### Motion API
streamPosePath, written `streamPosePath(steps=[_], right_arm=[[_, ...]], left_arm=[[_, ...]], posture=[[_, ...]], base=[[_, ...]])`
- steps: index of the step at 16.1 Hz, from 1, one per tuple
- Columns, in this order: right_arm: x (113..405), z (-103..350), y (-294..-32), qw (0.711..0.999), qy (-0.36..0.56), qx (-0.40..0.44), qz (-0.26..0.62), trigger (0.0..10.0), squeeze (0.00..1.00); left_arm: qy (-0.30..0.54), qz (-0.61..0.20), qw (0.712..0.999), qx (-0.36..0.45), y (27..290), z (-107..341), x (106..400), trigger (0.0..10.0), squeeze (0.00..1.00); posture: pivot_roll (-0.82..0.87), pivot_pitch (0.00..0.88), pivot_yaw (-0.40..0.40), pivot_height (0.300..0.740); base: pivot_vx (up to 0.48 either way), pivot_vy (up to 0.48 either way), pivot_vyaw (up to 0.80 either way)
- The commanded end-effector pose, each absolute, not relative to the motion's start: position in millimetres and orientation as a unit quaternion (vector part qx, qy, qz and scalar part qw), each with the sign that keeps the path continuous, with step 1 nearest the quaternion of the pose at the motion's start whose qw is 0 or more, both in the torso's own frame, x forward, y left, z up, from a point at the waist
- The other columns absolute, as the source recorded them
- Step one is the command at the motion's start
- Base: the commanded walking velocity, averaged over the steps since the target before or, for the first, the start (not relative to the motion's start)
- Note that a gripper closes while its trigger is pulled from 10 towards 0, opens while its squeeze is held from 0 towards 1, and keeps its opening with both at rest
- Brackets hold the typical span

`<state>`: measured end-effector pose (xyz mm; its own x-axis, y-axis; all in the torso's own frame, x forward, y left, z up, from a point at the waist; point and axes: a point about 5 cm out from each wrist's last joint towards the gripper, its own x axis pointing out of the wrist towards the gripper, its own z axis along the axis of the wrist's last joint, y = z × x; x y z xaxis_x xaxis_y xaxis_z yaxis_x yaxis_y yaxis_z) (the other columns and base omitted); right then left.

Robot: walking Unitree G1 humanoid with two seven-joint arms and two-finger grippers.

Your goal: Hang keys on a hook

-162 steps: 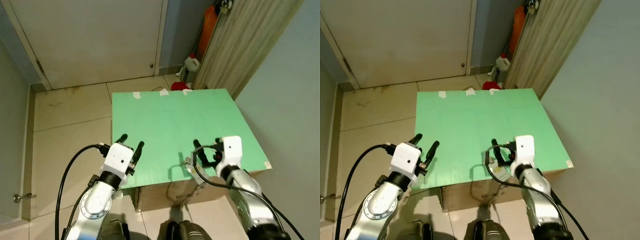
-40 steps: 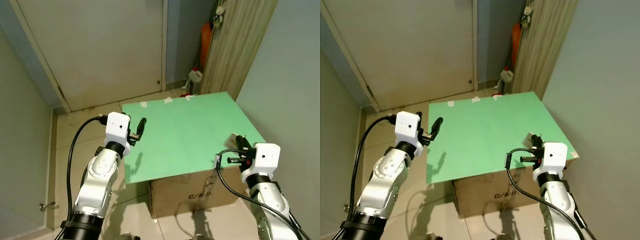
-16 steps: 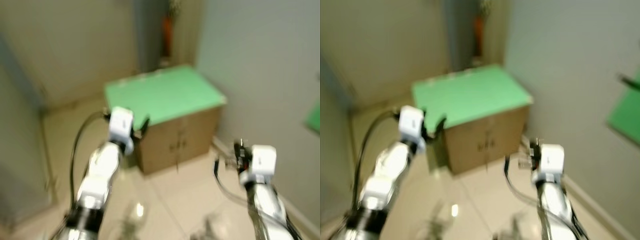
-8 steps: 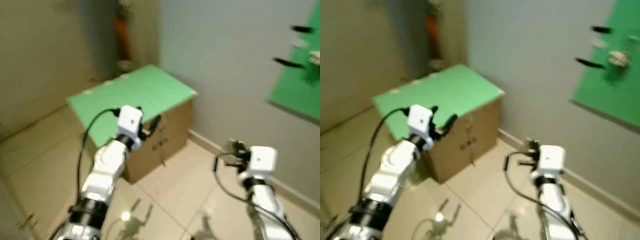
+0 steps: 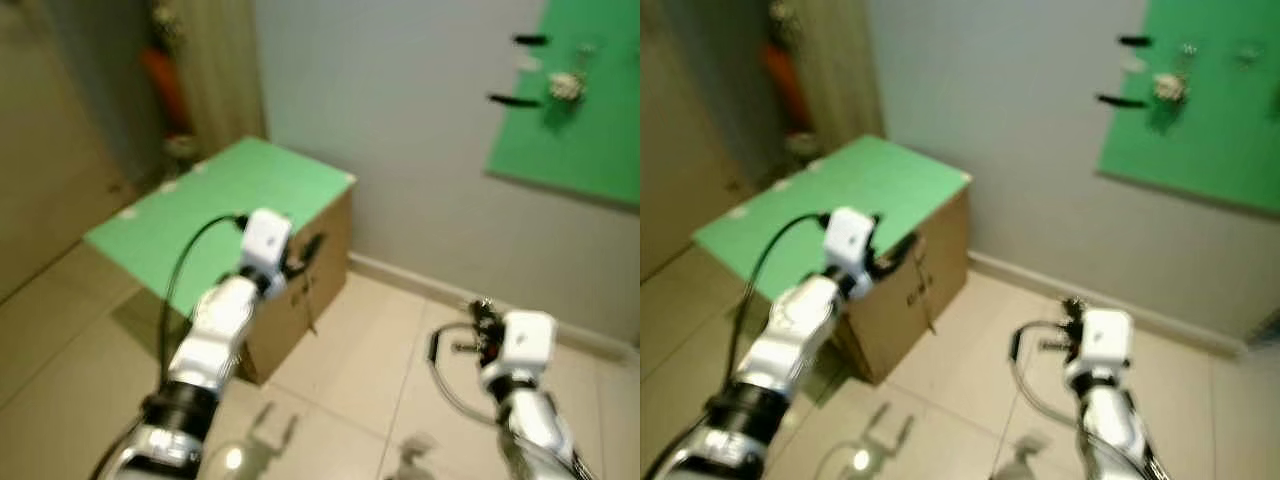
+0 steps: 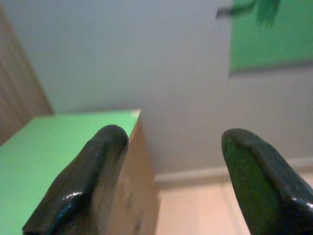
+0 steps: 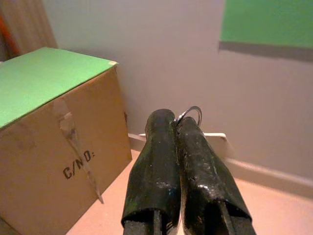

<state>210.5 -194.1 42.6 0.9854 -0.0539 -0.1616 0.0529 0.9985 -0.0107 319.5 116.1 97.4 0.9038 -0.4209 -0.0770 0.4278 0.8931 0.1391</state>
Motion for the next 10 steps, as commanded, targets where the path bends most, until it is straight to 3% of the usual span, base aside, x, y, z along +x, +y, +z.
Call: streamPosePath(steps=[1,2,5,10], right_arm=[[209,51,-202,0.997,0.057,-0.023,-0.043,10.0,0.0],[204,50,-203,0.997,0.06,-0.024,-0.043,10.0,0.0],[170,44,-213,0.995,0.073,-0.016,-0.061,10.0,0.0],[167,38,-210,0.995,0.078,-0.002,-0.067,10.0,0.0]], left_arm=[[0.023,-0.227,0.97,0.087,106,97,320,10.0,0.0],[0.022,-0.25,0.965,0.069,100,96,317,10.0,0.0],[0.022,-0.266,0.963,0.046,94,93,315,10.0,0.0],[0.02,-0.257,0.965,0.047,97,95,322,10.0,0.0]], posture=[[-0.21,0.0,0.055,0.722],[-0.24,0.0,0.061,0.722],[-0.27,0.0,0.082,0.722],[-0.27,0.0,0.086,0.722]], base=[[0.0,0.0,0.0],[0.0,0.0,0.0],[0.4,0.264,0.0],[0.433,0.048,0.0]])
